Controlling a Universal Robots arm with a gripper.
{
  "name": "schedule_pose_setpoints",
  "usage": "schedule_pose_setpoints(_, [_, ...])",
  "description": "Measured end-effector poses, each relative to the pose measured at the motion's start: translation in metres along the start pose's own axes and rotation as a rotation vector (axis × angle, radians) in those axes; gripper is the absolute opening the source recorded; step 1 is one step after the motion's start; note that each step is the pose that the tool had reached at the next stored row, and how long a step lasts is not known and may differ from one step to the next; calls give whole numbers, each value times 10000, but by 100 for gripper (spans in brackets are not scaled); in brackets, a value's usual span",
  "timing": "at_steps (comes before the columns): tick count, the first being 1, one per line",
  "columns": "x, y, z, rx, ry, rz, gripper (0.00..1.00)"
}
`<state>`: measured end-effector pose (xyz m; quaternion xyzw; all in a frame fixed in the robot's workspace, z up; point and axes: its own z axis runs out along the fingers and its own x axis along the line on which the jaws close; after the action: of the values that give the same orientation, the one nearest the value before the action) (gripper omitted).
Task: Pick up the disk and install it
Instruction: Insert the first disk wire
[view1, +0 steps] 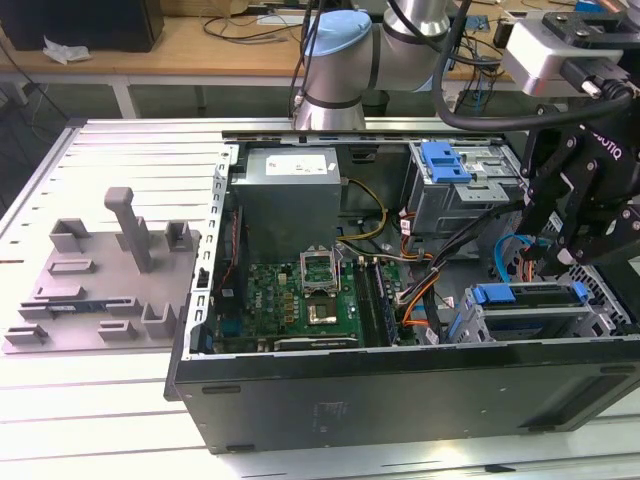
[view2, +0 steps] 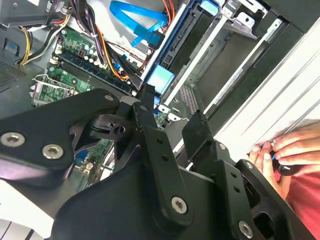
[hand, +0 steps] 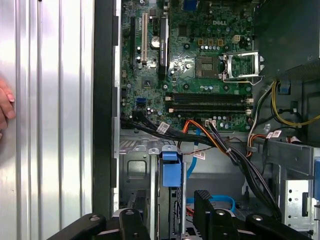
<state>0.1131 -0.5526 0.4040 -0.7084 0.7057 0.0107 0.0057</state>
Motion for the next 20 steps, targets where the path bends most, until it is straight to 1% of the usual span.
schedule_pose_setpoints(1, [-1, 0, 0, 0, 3, 1, 50])
schedule_pose_setpoints(2, [-31, 0, 1, -20, 248, 3, 50])
schedule_pose_setpoints(3, [-59, 0, 1, -33, 417, 4, 50])
schedule_pose_setpoints(4, [-77, -1, 2, -39, 494, 5, 50])
schedule_pose_setpoints(6, [-129, -1, 2, -43, 590, 5, 50])
schedule_pose_setpoints(8, [-217, -1, 5, -42, 638, 6, 50])
schedule_pose_setpoints(10, [-284, -1, 6, -42, 670, 8, 50])
schedule_pose_setpoints(11, [-307, -2, 7, -44, 695, 9, 50])
schedule_pose_setpoints(12, [-323, -4, 7, -52, 727, 28, 50])
schedule_pose_setpoints(13, [-330, -15, 8, -68, 752, 148, 50])
schedule_pose_setpoints(14, [-333, -26, 9, -79, 762, 392, 50])
schedule_pose_setpoints(15, [-340, -57, 10, -80, 766, 470, 50])
schedule_pose_setpoints(16, [-351, -91, 13, -81, 767, 487, 50])
schedule_pose_setpoints(17, [-360, -100, 13, -81, 779, 493, 50])
schedule_pose_setpoints(20, [-360, -100, 13, -81, 782, 495, 50])
